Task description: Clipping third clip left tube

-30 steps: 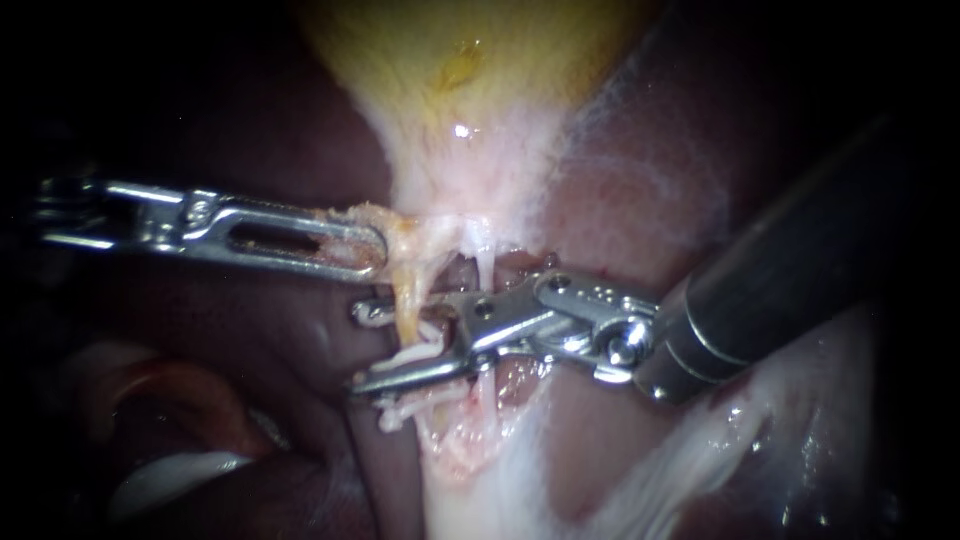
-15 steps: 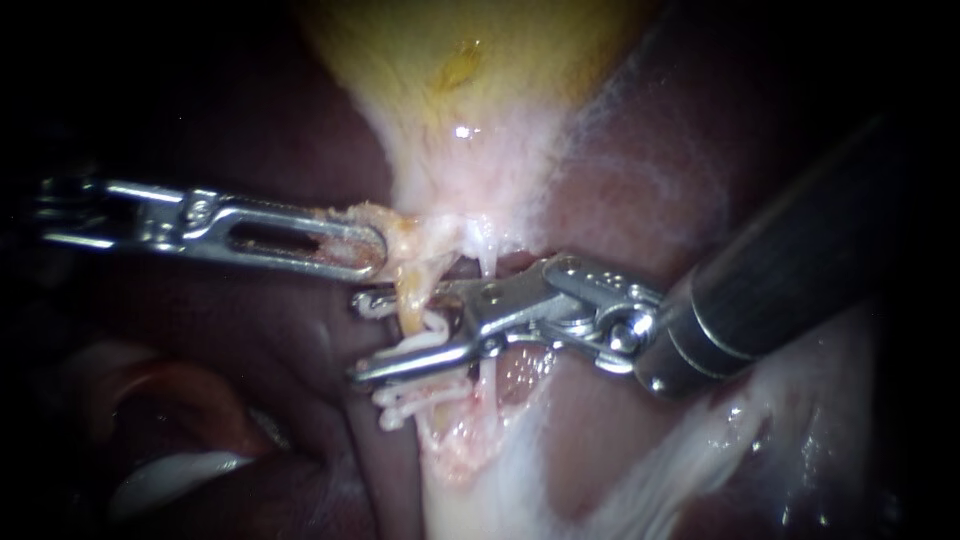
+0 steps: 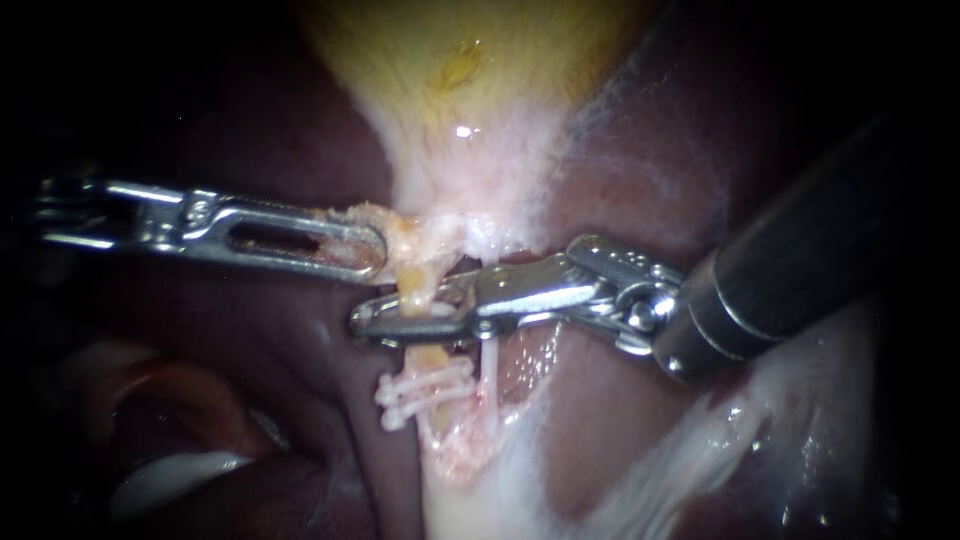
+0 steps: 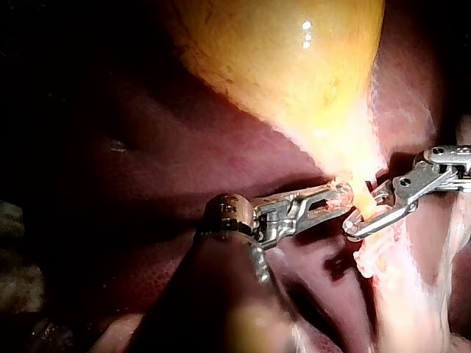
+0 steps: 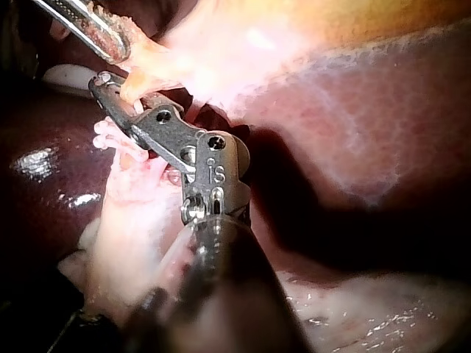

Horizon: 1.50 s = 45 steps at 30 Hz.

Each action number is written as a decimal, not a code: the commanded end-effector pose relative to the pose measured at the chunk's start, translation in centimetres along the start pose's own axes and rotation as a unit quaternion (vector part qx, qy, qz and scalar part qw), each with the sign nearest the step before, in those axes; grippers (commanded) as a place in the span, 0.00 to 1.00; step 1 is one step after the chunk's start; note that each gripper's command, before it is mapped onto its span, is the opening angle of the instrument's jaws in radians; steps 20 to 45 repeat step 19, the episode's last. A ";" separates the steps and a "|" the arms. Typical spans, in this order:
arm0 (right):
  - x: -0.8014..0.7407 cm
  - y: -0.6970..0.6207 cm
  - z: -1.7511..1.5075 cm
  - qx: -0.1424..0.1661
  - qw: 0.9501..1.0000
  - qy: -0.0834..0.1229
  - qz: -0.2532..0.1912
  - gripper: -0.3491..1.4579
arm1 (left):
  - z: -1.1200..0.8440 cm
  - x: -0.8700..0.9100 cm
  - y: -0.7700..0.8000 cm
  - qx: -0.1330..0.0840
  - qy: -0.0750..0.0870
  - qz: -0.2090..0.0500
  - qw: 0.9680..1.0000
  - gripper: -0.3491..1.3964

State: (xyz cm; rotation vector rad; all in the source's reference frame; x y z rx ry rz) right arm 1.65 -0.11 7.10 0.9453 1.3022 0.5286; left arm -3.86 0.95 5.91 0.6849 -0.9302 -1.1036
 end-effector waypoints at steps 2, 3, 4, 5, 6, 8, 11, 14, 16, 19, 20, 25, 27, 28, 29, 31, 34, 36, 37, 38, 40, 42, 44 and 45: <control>-0.02 0.01 -0.01 0.000 1.000 0.000 0.001 0.00 | 0.00 0.00 0.00 0.000 0.000 0.000 1.000 0.00; -0.04 0.01 -0.02 0.001 1.000 -0.001 0.001 0.00 | 0.00 0.00 0.00 0.000 0.000 0.000 1.000 0.00; -0.05 0.01 -0.02 0.001 1.000 -0.001 0.001 0.00 | 0.00 0.00 0.00 0.000 0.000 0.000 1.000 0.00; -0.07 0.01 -0.03 0.001 1.000 -0.001 0.000 0.00 | 0.00 0.00 0.00 0.000 0.000 0.000 1.000 0.00; -0.07 0.00 -0.04 0.002 1.000 -0.002 0.000 0.00 | 0.00 0.00 0.00 0.000 0.000 0.000 1.000 0.00; -0.08 0.00 -0.04 0.002 1.000 -0.002 0.000 0.00 | 0.00 0.00 0.00 0.000 0.000 0.000 1.000 0.00; -0.08 0.00 -0.04 0.002 1.000 -0.002 0.000 0.00 | 0.00 0.00 0.00 0.000 0.000 0.000 1.000 0.00; -0.08 0.00 -0.04 0.002 1.000 -0.002 0.000 0.00 | 0.00 0.00 0.00 0.000 0.000 0.000 1.000 0.00; -0.08 0.00 -0.04 0.002 1.000 -0.002 0.000 0.00 | 0.00 0.00 0.00 0.000 0.000 0.000 1.000 0.00; -0.08 0.01 -0.05 0.002 1.000 -0.002 0.000 0.00 | 0.00 0.00 0.00 0.000 0.000 0.000 1.000 0.00; -0.08 0.01 -0.05 0.002 1.000 -0.002 0.000 0.00 | 0.00 0.00 0.00 0.000 0.000 0.000 1.000 0.00; -0.08 0.01 -0.05 0.002 1.000 -0.002 0.000 0.00 | 0.00 0.00 0.00 0.000 0.000 0.000 1.000 0.00; -0.08 0.01 -0.05 0.002 1.000 -0.002 0.000 0.00 | 0.00 0.00 0.00 0.000 0.000 0.000 1.000 0.00; -0.08 0.01 -0.05 0.002 1.000 -0.002 0.000 0.00 | 0.00 0.00 0.00 0.000 0.000 0.000 1.000 0.00; -0.08 0.01 -0.05 0.002 1.000 -0.002 0.000 0.00 | 0.00 0.00 0.00 0.000 0.000 0.000 1.000 0.00; -0.08 0.01 -0.05 0.002 1.000 -0.002 0.000 0.00 | 0.00 0.00 0.00 0.000 0.000 0.000 1.000 0.00; -0.08 0.01 -0.05 0.002 1.000 -0.002 0.000 0.00 | 0.00 0.00 0.00 0.000 0.000 0.000 1.000 0.00; -0.08 0.01 -0.05 0.002 1.000 -0.002 0.000 0.00 | 0.00 0.00 0.00 0.000 0.000 0.000 1.000 0.00; -0.08 0.01 -0.05 0.002 1.000 -0.002 0.000 0.00 | 0.00 0.00 0.00 0.000 0.000 0.000 1.000 0.00; -0.08 0.01 -0.05 0.002 1.000 -0.002 0.000 0.00 | 0.00 0.00 0.00 0.000 0.000 0.000 1.000 0.00; -0.08 0.01 -0.05 0.002 1.000 -0.002 0.000 0.00 | 0.00 0.00 0.00 0.000 0.000 0.000 1.000 0.00; -0.08 0.01 -0.05 0.002 1.000 -0.002 0.000 0.00 | 0.00 0.00 0.00 0.000 0.000 0.000 1.000 0.00; -0.08 0.01 -0.05 0.002 1.000 -0.002 0.000 0.00 | 0.00 0.00 0.00 0.000 0.000 0.000 1.000 0.00; -0.08 0.01 -0.05 0.002 1.000 -0.002 0.000 0.00 | 0.00 0.00 0.00 0.000 0.000 0.000 1.000 0.00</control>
